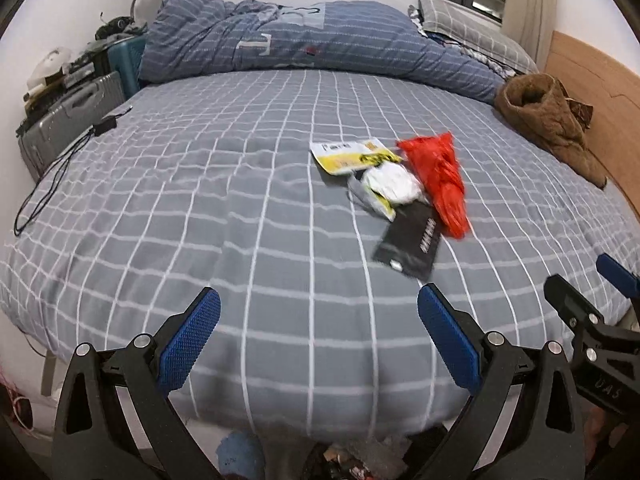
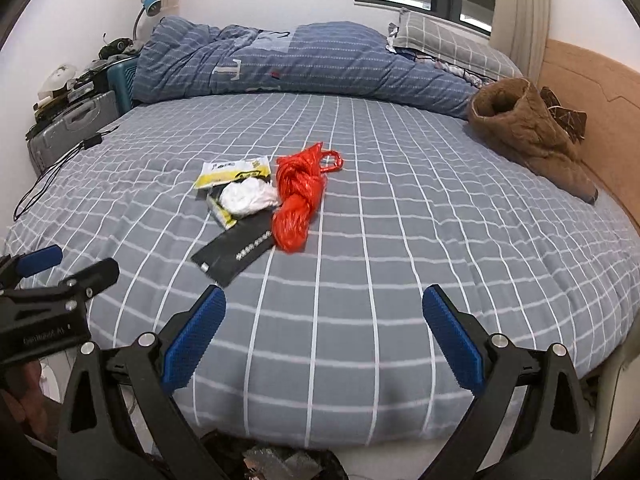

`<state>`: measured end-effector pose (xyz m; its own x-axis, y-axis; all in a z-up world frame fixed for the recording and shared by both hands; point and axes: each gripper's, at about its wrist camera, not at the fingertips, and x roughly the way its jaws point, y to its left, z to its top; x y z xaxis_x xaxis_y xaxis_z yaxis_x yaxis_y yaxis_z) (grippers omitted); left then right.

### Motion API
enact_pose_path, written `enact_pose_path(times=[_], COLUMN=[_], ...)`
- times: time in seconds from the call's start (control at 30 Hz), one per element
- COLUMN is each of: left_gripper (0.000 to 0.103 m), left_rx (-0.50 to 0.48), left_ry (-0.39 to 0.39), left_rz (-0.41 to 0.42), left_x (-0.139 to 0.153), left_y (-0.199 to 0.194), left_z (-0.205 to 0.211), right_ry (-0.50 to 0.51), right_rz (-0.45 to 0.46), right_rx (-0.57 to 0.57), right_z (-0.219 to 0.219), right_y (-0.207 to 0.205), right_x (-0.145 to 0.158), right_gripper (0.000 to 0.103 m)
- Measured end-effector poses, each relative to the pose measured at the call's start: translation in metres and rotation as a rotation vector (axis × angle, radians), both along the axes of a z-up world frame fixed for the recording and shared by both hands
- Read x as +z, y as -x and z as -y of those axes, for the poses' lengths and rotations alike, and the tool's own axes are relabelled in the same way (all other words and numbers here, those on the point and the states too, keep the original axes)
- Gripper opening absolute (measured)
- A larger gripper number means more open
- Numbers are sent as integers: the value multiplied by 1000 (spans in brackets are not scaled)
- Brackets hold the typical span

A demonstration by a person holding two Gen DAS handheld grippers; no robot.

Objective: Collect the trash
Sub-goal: 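Raise both empty tools from the bin back toward the bed, then grasp the red plastic bag with the right tool while the left tool grasps the yellow snack wrapper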

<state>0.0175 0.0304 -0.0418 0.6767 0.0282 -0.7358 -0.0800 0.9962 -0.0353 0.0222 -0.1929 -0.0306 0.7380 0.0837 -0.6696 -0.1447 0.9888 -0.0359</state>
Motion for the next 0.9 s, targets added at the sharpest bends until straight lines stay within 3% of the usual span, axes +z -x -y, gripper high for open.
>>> enact_pose_path(times=[0.3,0.57,0.9], left_gripper=[97,97,97], left_rx=[6,-11,-68], left_ry=[-11,3,-13], left_rz=[4,-45,-86], left_x=[1,-16,-26], left_y=[-67,-138,-217], left_z=[-12,-13,7], right_ry=[-11,-19,-58], right_rz=[-13,-36,-103], right_rx=[-1,5,26], right_z=[-7,-15,-26], right_y=[-60,-115,-173], right_x=[-3,-12,-31], right_gripper=[95,95,80])
